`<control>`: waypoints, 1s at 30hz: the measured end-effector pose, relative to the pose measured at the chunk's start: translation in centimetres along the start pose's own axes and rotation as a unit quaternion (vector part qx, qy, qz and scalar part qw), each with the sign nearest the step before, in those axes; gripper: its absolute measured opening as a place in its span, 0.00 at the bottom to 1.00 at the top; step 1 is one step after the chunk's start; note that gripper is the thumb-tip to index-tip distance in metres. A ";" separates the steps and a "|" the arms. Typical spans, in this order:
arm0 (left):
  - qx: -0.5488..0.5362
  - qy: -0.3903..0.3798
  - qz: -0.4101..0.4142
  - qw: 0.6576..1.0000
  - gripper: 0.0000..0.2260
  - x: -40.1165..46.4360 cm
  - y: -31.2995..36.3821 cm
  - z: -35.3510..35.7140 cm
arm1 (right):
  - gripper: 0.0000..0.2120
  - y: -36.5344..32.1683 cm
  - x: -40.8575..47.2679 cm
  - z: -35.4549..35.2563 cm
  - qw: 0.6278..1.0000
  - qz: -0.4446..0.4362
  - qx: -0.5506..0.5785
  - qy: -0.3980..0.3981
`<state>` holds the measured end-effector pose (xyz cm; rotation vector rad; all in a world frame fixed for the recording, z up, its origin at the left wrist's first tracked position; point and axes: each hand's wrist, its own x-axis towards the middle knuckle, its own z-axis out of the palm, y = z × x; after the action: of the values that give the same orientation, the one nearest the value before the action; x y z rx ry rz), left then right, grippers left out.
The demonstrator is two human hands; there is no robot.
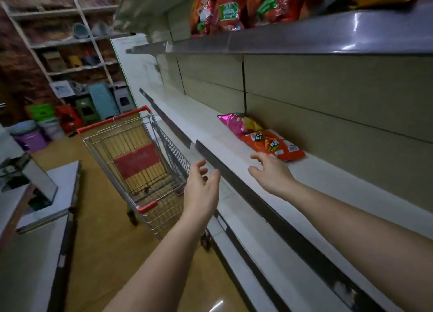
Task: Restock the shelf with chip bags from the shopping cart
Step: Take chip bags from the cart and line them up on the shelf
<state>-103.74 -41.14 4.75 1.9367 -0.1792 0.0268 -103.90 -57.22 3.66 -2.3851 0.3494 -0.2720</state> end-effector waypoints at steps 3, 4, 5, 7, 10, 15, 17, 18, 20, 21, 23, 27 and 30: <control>-0.018 -0.027 -0.012 0.999 0.21 4.4 -0.2 1.2 | 0.20 0.4 4.3 0.6 0.999 0.028 -0.015 0.004; -0.021 -0.039 -0.011 0.999 0.21 5.9 -0.3 1.7 | 0.20 0.7 5.6 0.8 0.999 0.038 -0.018 0.007; -0.018 -0.051 -0.009 0.998 0.21 7.4 -0.5 2.1 | 0.20 1.0 6.8 1.0 0.998 0.049 -0.022 0.011; -0.010 -0.077 0.000 0.997 0.20 10.6 -1.0 3.0 | 0.20 1.7 9.0 1.5 0.996 0.073 -0.036 0.020; -0.006 -0.126 0.000 0.992 0.19 15.2 -1.6 4.5 | 0.20 2.5 11.8 2.2 0.990 0.121 -0.055 0.044; -0.006 -0.223 0.039 0.974 0.19 22.3 -2.5 5.9 | 0.05 2.7 16.0 3.2 0.973 0.196 -0.083 0.091; -0.005 -0.258 0.043 0.965 0.19 24.6 -3.1 6.3 | 0.09 2.7 17.1 3.6 0.964 0.224 -0.099 0.101; -0.003 -0.275 0.045 0.960 0.19 25.5 -3.3 6.6 | 0.14 2.8 17.5 3.9 0.960 0.236 -0.109 0.109; 0.001 -0.309 0.057 0.949 0.19 26.7 -3.7 7.2 | 0.20 3.0 18.1 4.4 0.950 0.265 -0.119 0.117; 0.000 -0.322 0.067 0.944 0.19 27.2 -3.9 7.6 | 0.22 3.3 18.4 4.6 0.946 0.276 -0.120 0.118; -0.005 -0.343 0.080 0.936 0.19 27.8 -4.2 8.5 | 0.24 3.9 18.9 4.9 0.939 0.294 -0.123 0.127; -0.018 -0.373 0.078 0.925 0.19 28.4 -4.7 10.1 | 0.27 5.6 20.0 5.3 0.923 0.318 -0.150 0.158; -0.018 -0.382 0.073 0.921 0.19 28.6 -5.1 11.0 | 0.32 6.7 20.8 5.7 0.921 0.315 -0.182 0.143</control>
<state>-75.50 -52.72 -1.03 1.8019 -0.8329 -0.6379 -83.89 -65.23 -3.01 -2.4276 1.3737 -0.2659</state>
